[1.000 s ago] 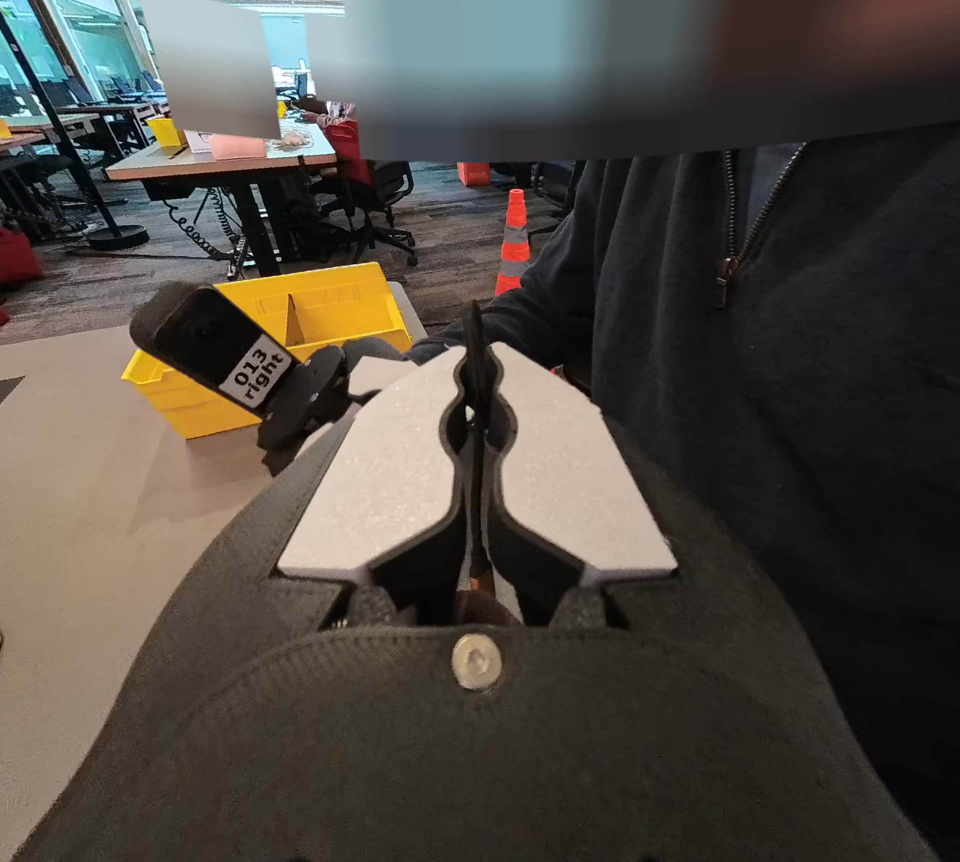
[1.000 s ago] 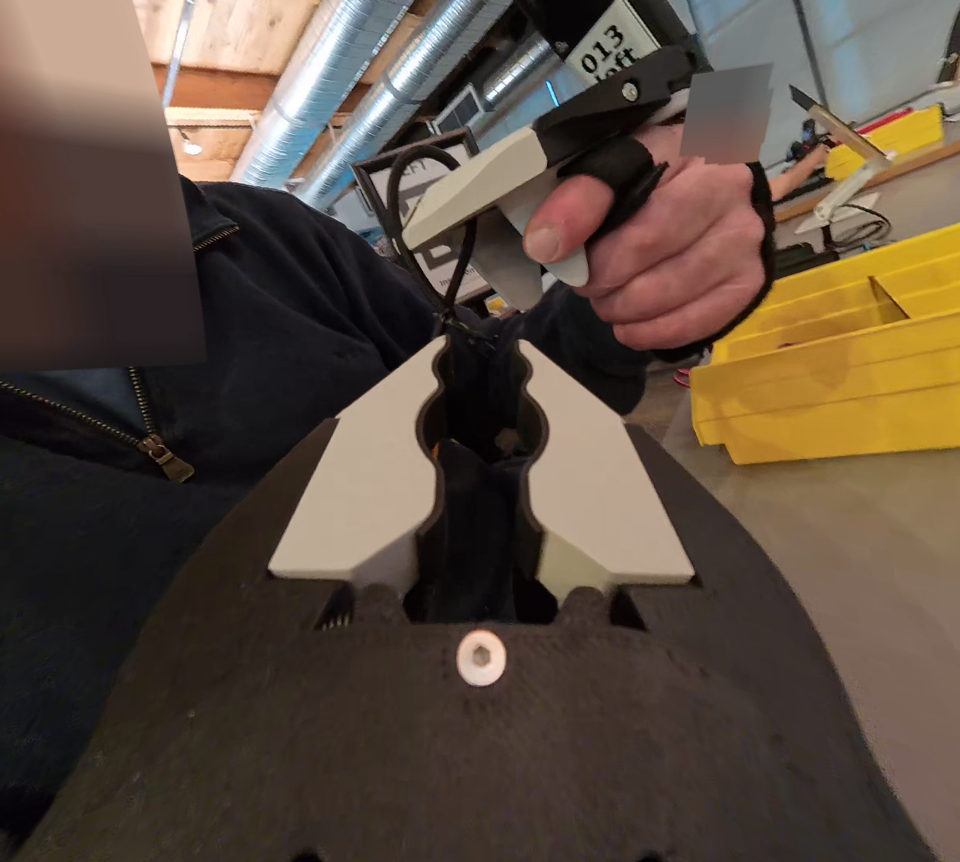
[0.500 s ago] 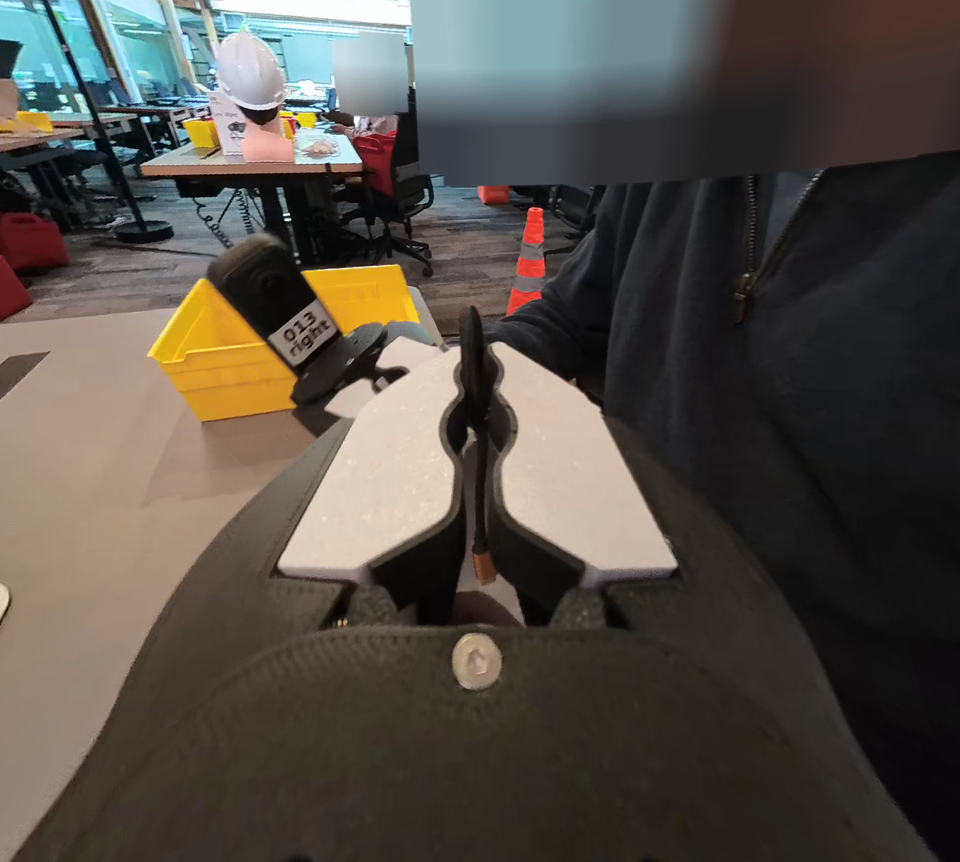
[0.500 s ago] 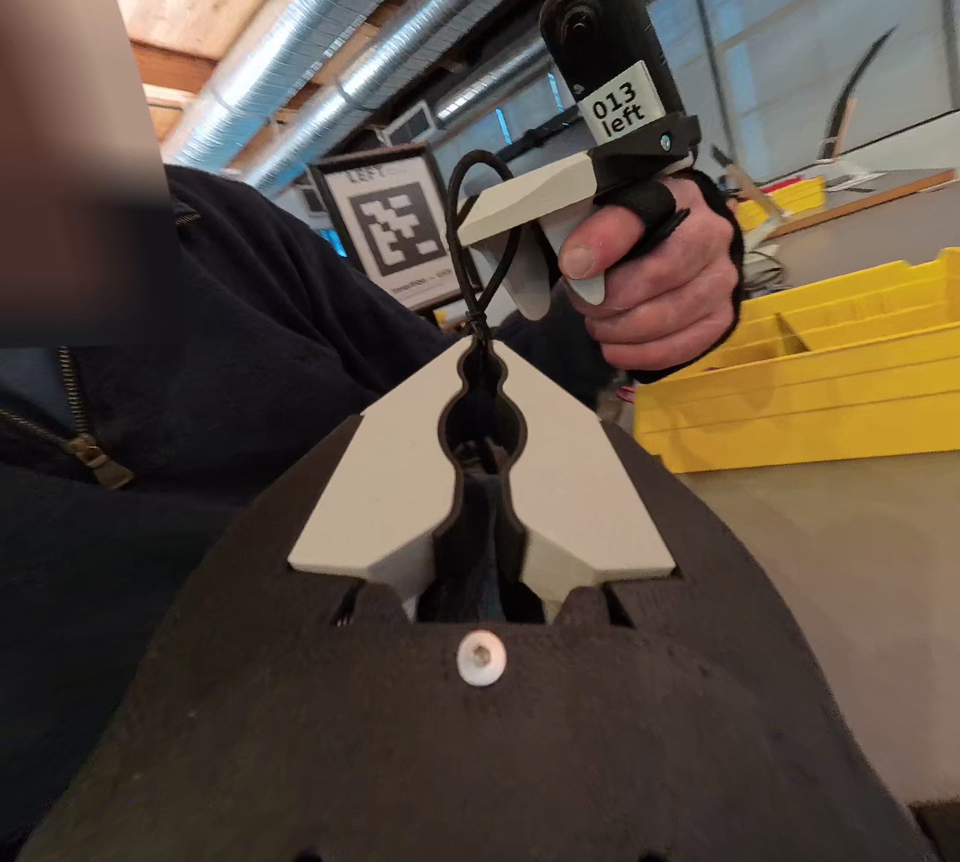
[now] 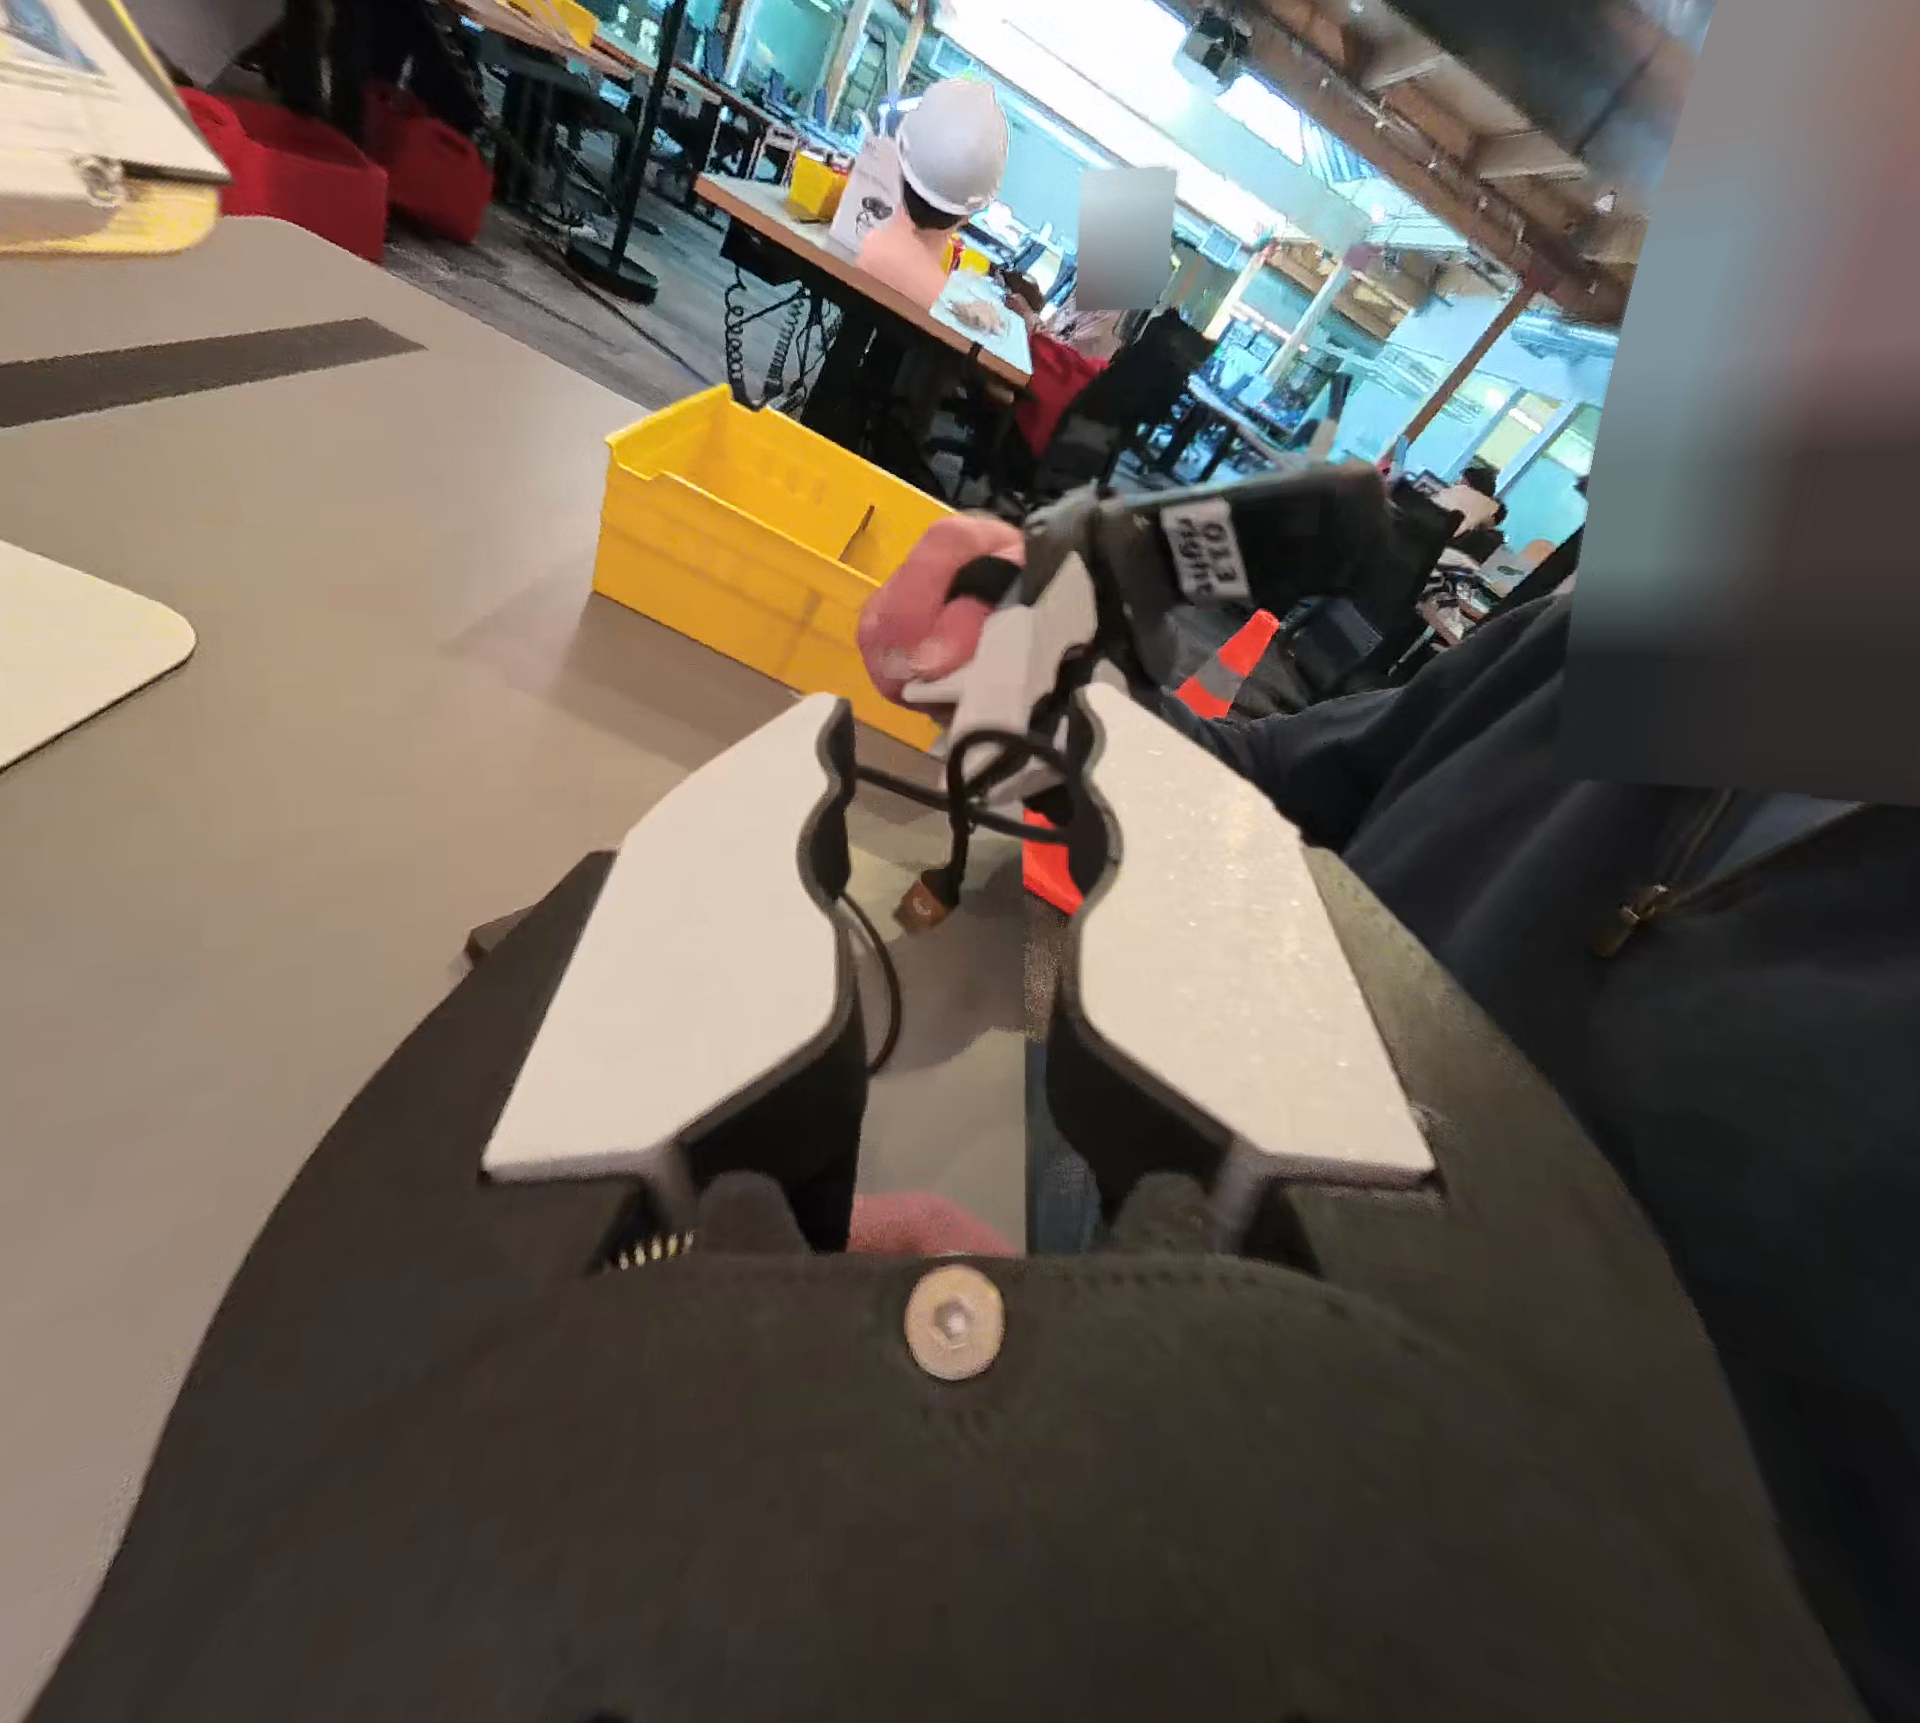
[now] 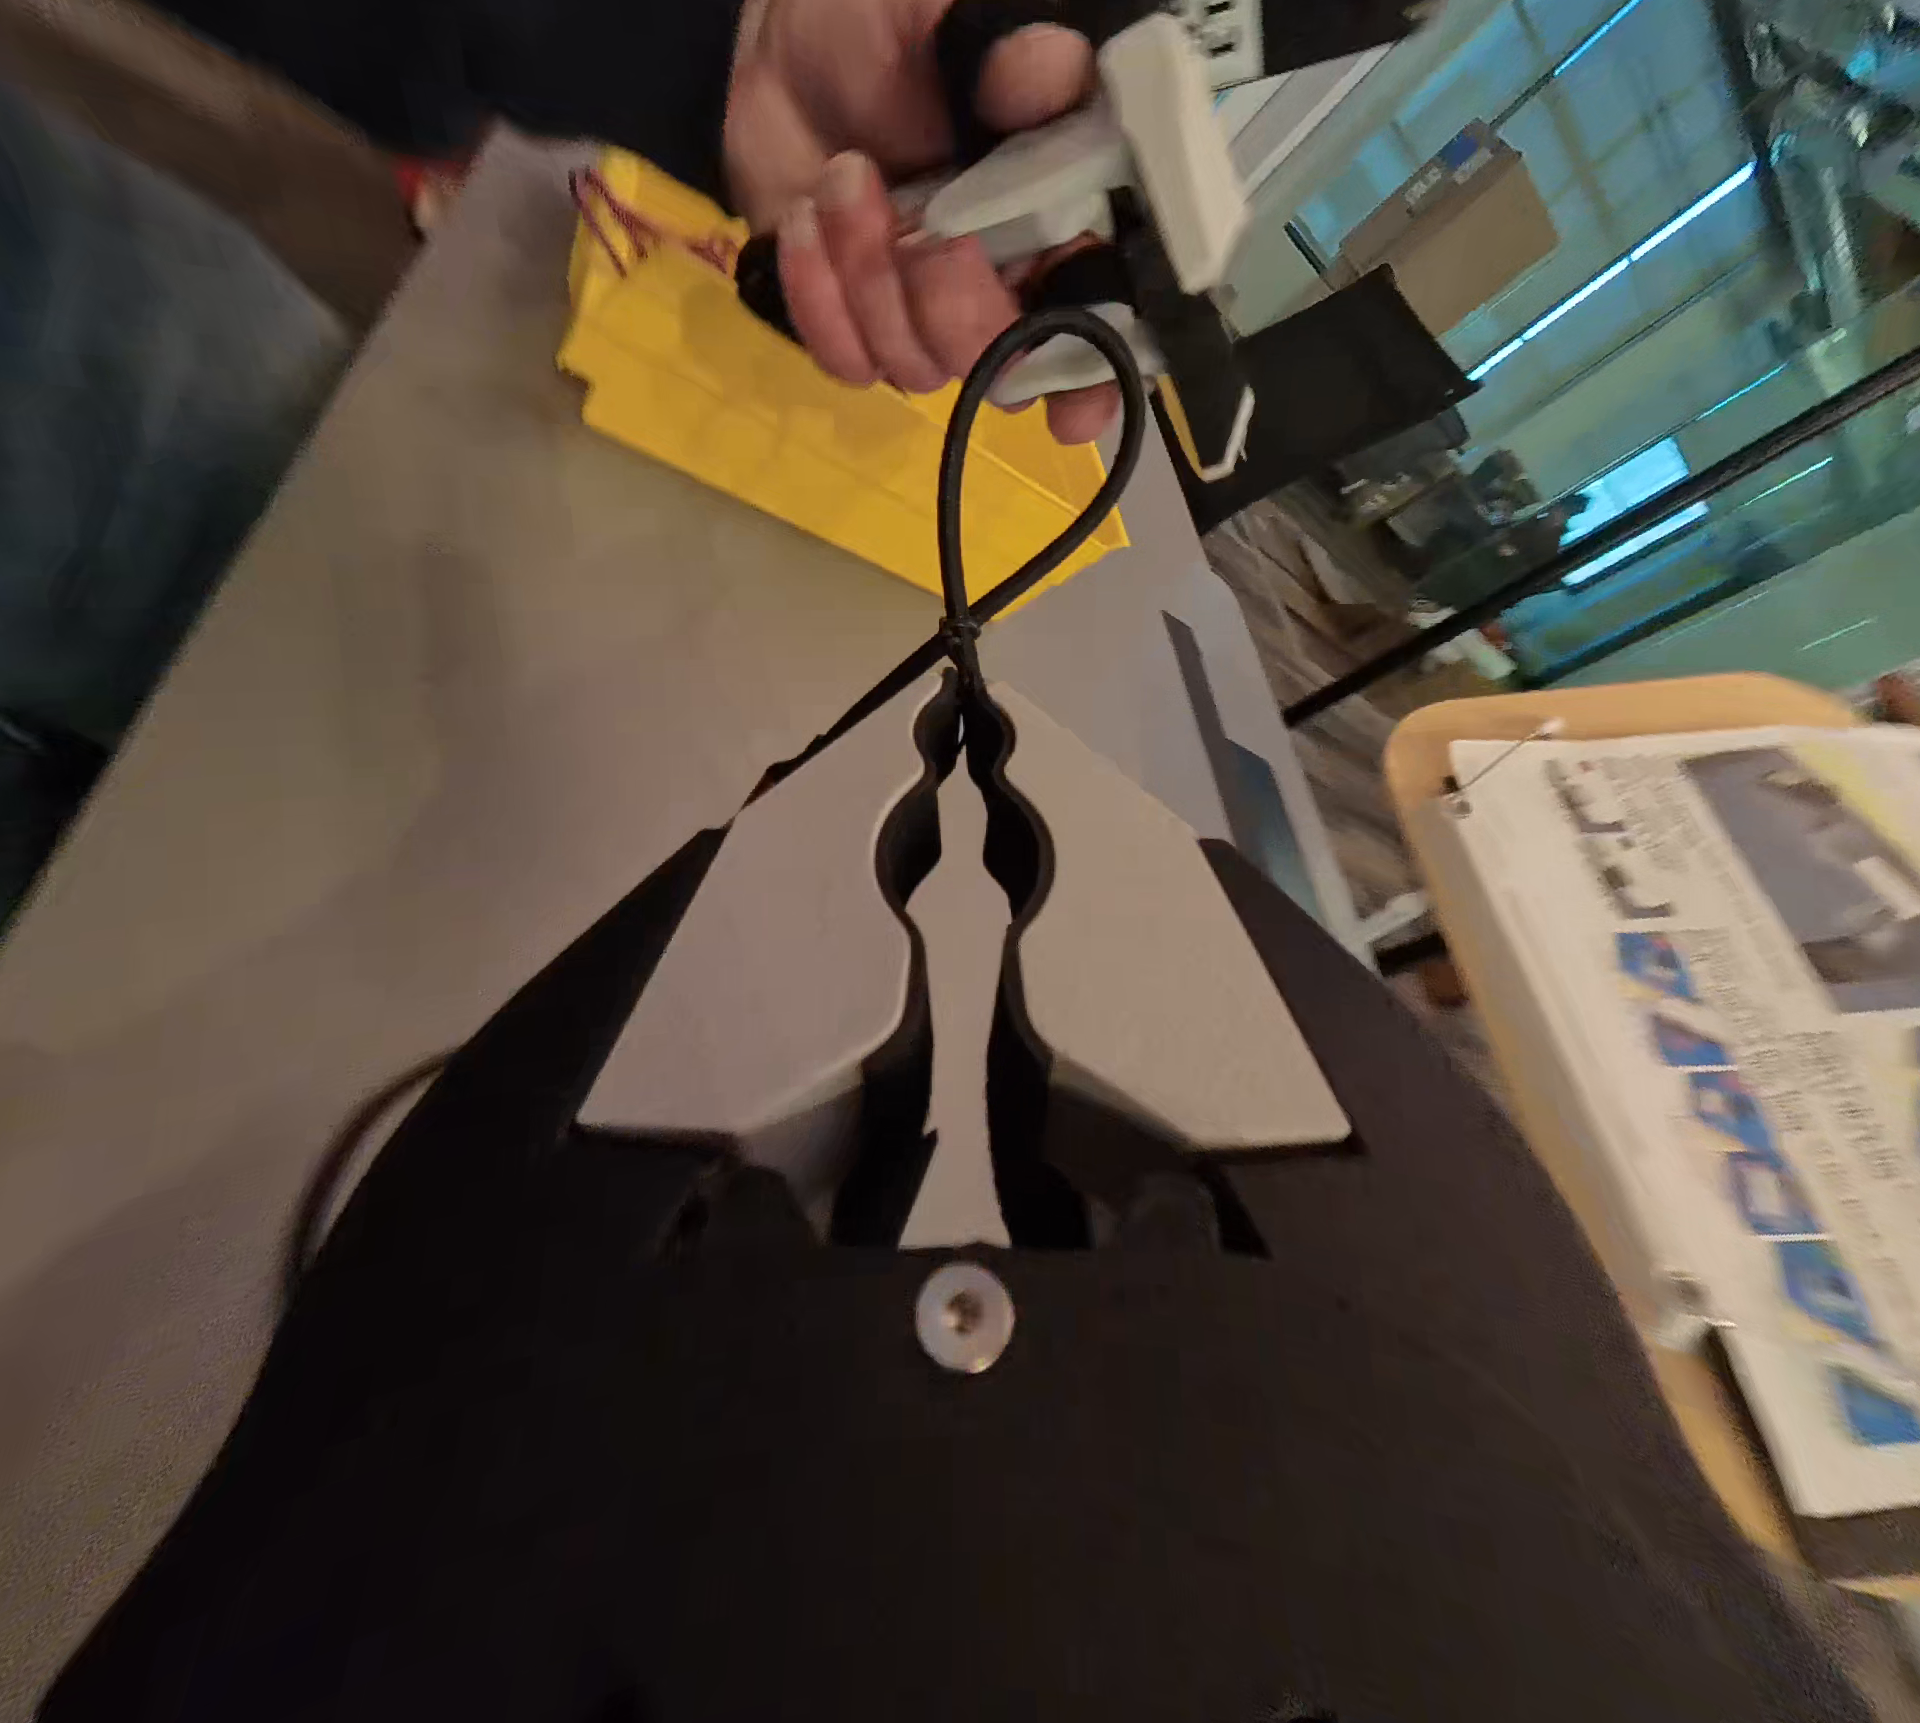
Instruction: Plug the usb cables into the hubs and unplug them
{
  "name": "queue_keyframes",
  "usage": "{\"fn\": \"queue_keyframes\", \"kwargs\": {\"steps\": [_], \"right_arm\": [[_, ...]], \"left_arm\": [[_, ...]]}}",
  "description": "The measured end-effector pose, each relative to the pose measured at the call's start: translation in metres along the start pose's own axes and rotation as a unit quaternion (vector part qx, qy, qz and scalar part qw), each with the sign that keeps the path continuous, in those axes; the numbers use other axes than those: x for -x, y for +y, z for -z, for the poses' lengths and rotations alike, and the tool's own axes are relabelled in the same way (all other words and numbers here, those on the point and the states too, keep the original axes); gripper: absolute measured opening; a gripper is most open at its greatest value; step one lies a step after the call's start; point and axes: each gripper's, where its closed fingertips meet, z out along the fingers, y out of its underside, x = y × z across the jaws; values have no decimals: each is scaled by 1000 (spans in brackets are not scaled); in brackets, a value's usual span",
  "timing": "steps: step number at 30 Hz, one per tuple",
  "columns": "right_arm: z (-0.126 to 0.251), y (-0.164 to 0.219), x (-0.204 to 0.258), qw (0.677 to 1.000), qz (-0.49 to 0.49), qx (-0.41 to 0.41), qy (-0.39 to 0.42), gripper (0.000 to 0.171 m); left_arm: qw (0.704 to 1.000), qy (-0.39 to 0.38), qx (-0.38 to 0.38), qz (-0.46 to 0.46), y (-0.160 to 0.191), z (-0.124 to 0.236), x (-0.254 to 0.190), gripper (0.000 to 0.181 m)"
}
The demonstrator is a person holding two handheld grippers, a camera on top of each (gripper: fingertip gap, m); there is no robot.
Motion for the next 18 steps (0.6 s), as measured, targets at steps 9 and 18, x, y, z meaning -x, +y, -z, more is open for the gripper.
{"fn": "queue_keyframes", "kwargs": {"steps": [9,18], "right_arm": [[-4,5,2,984,152,84,30,0],[-6,30,-19,991,9,110,79,0]], "left_arm": [[977,-20,213,5,54,-27,4,22],[937,-230,184,-186,50,-35,28,4]]}}
